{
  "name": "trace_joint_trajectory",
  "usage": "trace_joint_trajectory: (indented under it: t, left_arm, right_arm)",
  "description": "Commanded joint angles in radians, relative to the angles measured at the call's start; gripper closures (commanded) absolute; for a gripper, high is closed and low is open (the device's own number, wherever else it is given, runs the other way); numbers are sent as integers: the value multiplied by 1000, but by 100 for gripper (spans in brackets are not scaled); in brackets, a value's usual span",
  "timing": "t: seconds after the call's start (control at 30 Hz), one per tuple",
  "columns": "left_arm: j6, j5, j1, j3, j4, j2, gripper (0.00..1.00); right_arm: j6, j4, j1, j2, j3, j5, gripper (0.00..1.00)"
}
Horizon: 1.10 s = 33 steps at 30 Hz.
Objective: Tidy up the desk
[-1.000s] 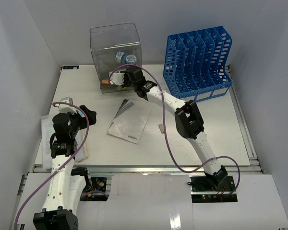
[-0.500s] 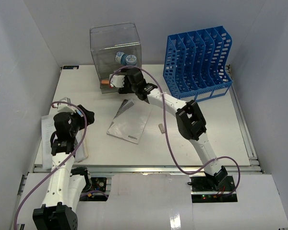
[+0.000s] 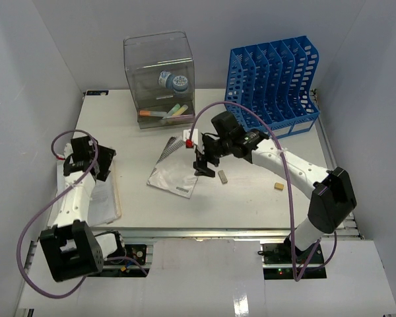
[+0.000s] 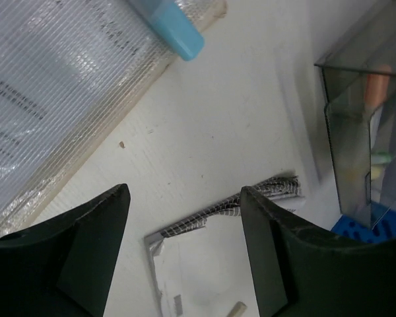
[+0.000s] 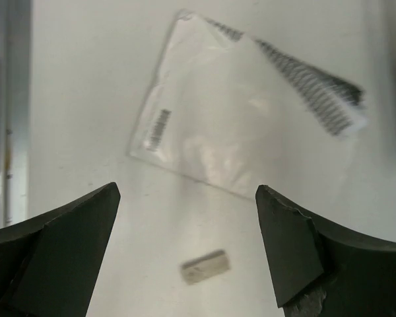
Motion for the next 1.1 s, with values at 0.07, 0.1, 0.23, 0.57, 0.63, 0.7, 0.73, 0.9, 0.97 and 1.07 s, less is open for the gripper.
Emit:
trace_joint_trajectory:
  t: [0.07, 0.1, 0.23, 0.57, 0.63, 0.7, 0.73, 0.9, 0.97, 1.07]
  left_arm:
    - [-151, -75, 151, 203, -117, 244, 27]
    - [-154, -64, 170, 227, -122, 284, 29]
    - [-162, -30, 220, 318, -147, 422, 36]
    - [-174, -2, 225, 480, -204, 682, 37]
    - [-181, 9, 226, 502, -204, 711, 37]
    - [-184, 26, 225, 522, -203, 751, 37]
    - [-188, 41, 225, 532, -204, 763, 38]
    - [-200, 93, 217, 550, -198, 821, 55]
    - [-196, 96, 214, 544, -188, 824, 63]
    - [-176, 107, 210, 518, -153, 805, 77]
  right_arm:
    - [71, -52, -22, -55, -128, -194, 10]
    - [69, -51, -29, -58, -135, -199, 10]
    - [60, -52, -56, -70, -156, -227, 10]
    - [40, -52, -106, -77, -175, -255, 10]
    - [37, -49, -108, -78, -178, -259, 10]
    - [34, -49, -107, -72, -178, -265, 10]
    - [32, -50, -107, -69, -179, -267, 10]
    - [24, -51, -109, -64, -182, -266, 10]
    - [19, -50, -109, -68, -184, -263, 10]
    - [10, -51, -109, -78, -188, -258, 10]
